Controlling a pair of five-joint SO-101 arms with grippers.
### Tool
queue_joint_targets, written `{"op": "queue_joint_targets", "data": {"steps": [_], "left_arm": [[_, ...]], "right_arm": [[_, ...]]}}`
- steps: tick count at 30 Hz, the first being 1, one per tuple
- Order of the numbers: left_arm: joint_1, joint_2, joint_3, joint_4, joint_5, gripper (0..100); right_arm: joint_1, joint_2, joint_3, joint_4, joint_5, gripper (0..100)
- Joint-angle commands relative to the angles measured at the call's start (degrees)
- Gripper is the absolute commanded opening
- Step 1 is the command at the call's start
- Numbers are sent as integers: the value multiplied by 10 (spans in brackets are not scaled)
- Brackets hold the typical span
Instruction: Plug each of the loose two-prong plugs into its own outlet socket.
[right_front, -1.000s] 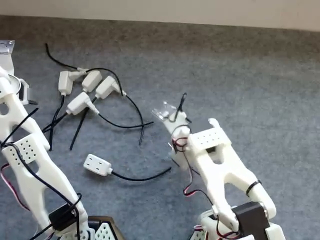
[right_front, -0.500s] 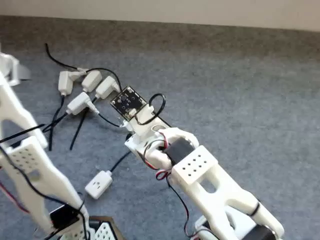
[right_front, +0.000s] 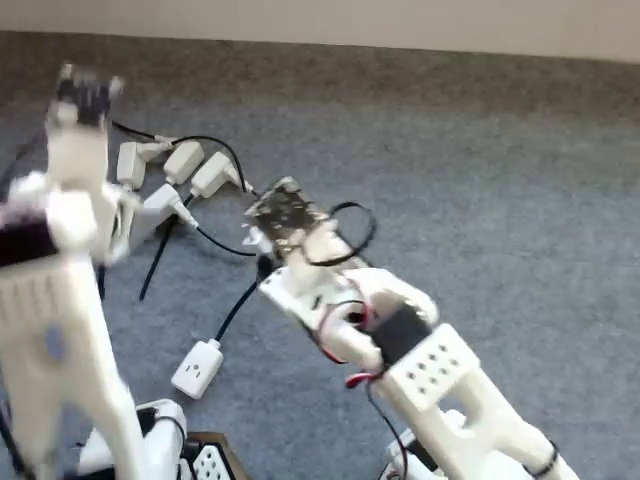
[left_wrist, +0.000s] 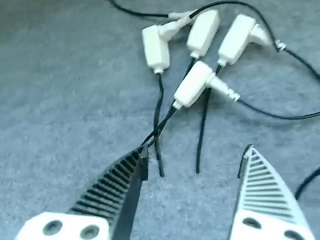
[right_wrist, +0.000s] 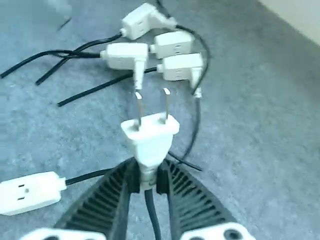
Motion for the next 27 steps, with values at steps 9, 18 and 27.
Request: {"op": "queue_joint_targets", "data": {"steps": [9,18,27], "left_arm": [[-1,-448,415,-81,-34,298],[36,-445,414,-63,17,296],[103,-422,413,24,-11,296]], "right_arm": [[-103,-80,49,73,12,6],[-69,-86,146,87,41,6],[149,-87,246,145,96,7]]}}
